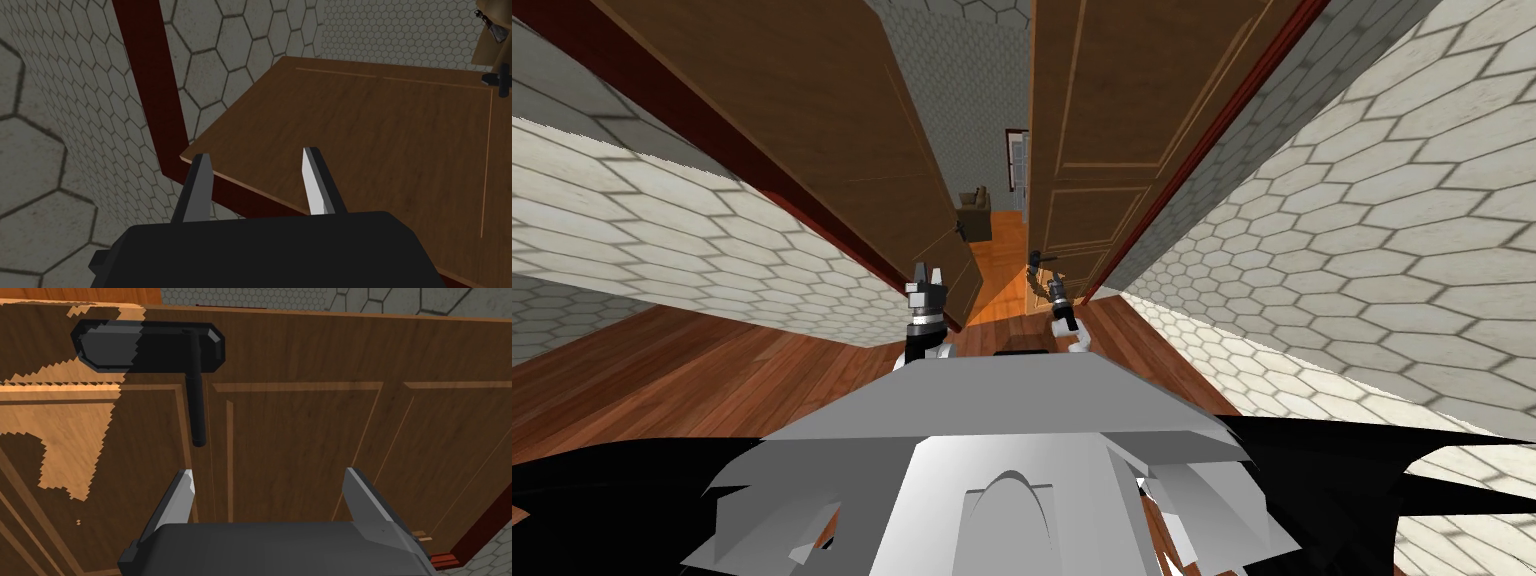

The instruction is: Push the door open

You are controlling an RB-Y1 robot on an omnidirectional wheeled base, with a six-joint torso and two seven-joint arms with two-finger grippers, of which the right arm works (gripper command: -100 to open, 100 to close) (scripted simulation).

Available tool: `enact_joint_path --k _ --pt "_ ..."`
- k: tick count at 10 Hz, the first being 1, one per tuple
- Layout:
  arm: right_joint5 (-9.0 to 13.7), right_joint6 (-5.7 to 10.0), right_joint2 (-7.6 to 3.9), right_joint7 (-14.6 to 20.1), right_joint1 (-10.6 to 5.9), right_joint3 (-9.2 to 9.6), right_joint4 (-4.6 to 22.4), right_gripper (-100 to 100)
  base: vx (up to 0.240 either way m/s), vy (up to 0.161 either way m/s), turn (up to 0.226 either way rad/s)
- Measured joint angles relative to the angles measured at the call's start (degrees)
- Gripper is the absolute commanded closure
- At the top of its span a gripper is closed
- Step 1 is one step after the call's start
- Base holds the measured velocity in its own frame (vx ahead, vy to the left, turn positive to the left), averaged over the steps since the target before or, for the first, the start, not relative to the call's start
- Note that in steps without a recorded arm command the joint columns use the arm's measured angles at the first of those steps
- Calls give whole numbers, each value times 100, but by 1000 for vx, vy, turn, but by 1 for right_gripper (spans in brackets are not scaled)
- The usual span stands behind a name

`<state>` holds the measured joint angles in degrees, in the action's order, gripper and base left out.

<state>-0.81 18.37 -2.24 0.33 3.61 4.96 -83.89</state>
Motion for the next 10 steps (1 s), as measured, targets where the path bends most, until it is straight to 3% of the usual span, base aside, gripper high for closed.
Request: enact_joint_path --k 4,10 --pt "33 -92 12 49 -251 78 477 -100 72 -95 44" --pt "51 -256 149 72 -597 189 1101 -100 98 -98 40"
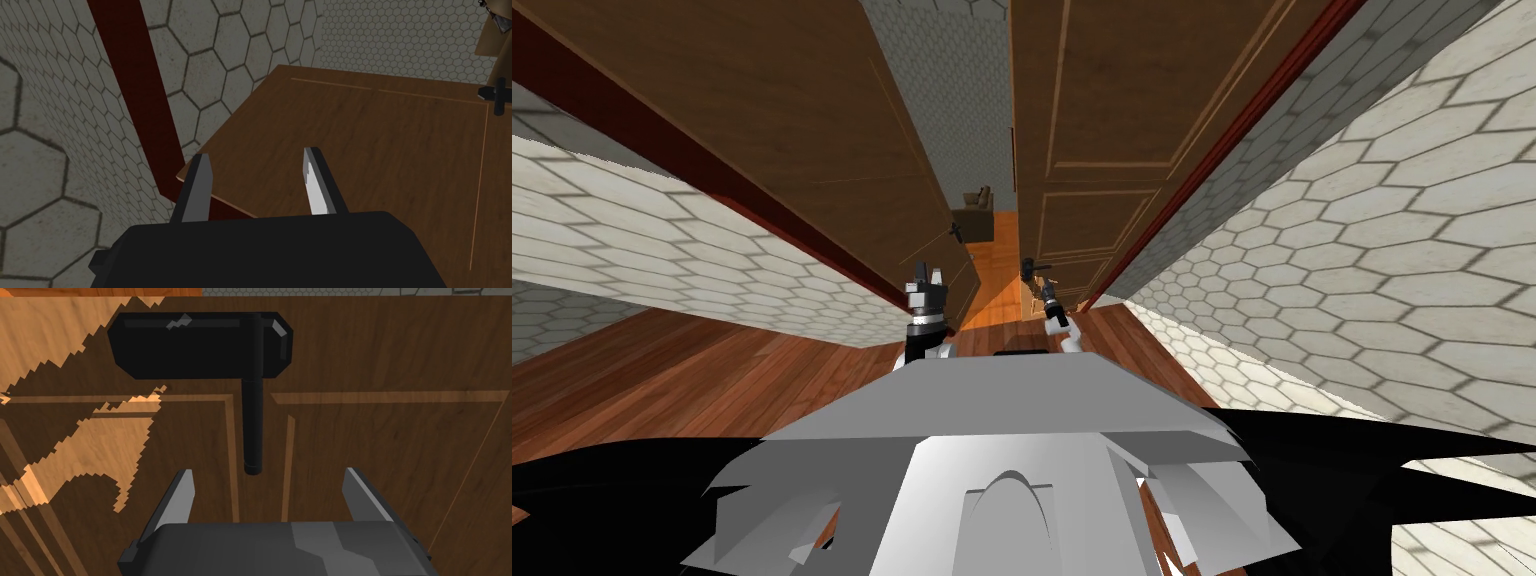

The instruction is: Push the door open

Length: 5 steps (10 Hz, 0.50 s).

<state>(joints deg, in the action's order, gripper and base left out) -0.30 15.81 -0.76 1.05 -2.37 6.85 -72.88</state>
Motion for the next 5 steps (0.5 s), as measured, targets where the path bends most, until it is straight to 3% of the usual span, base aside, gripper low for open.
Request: enact_joint_path --k 5 --pt "10 12 -134 -9 -68 -59 106 -100 179 25 20"
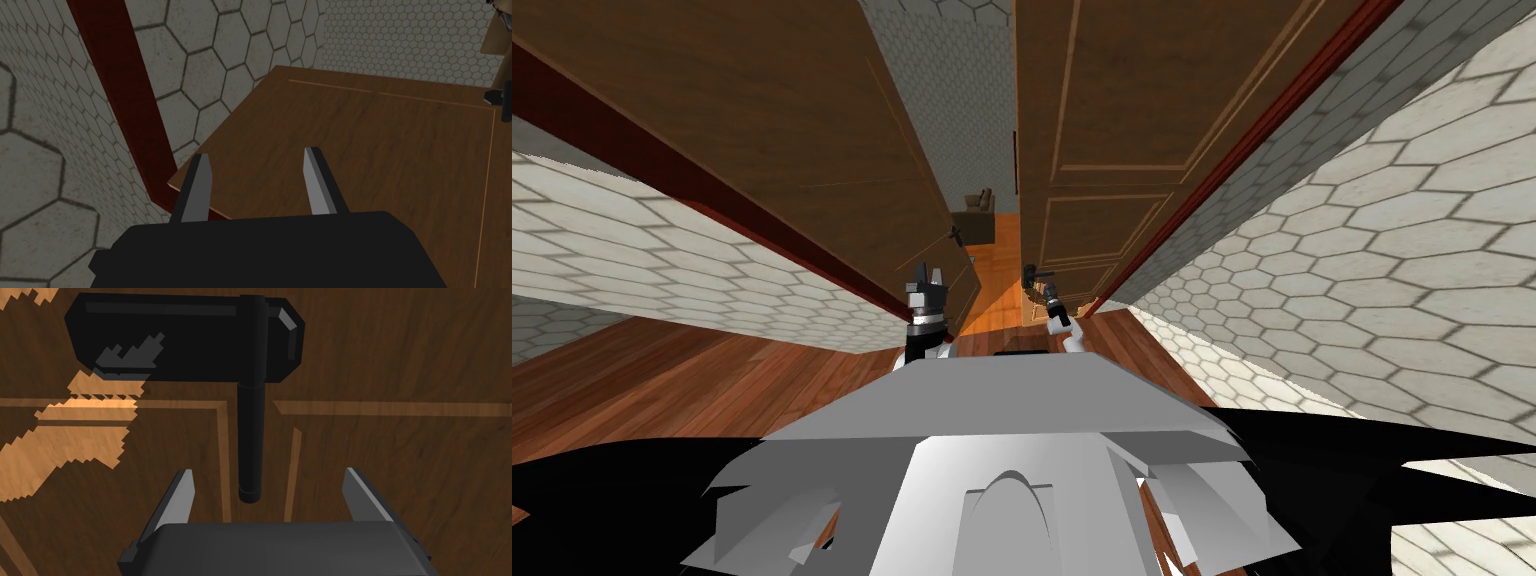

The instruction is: Push the door open

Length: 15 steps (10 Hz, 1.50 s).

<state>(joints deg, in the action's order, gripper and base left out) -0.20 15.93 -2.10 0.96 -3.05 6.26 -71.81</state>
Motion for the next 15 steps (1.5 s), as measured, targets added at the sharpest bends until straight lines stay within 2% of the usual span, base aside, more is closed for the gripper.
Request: enact_joint_path --k 3,5,6,11,13,15 --pt "13 24 23 2 -62 -48 95 -100 188 16 19" --pt "20 34 114 4 -84 -75 136 -100 138 15 10" --pt "20 35 119 4 -87 -76 138 100 -10 -3 -2" --pt "22 35 114 6 -114 -82 124 100 -7 -2 4" --pt "23 31 118 -2 -118 -103 183 100 133 44 -33" --pt "23 4 113 -24 -53 -146 166 100 148 63 -40"
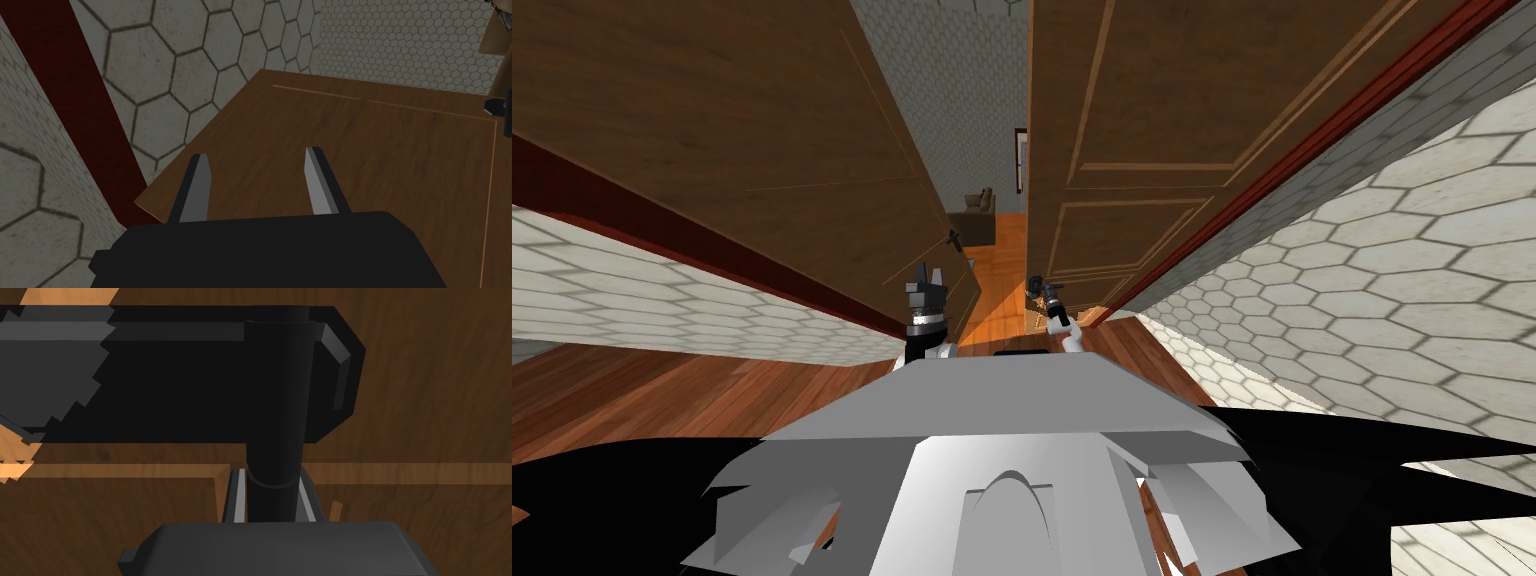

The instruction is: Push the door open

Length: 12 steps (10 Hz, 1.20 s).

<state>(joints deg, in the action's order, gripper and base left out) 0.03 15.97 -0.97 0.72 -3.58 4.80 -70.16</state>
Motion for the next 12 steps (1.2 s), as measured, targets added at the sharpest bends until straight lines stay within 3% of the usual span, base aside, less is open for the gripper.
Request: enact_joint_path --k 4,6,7,8,9,12 --pt "25 -10 -63 -27 -98 -171 40 100 158 79 -52" --pt "33 -35 -87 -44 -46 -258 -22 100 148 82 -51" --pt "38 20 -90 -63 -112 -326 73 100 128 69 -39" --pt "31 -3 -50 -106 -107 -401 45 100 133 85 -79" --pt "46 -60 -88 -107 -102 -445 6 100 102 76 -79" --pt "79 60 -130 -116 -253 -646 267 100 102 78 -58"
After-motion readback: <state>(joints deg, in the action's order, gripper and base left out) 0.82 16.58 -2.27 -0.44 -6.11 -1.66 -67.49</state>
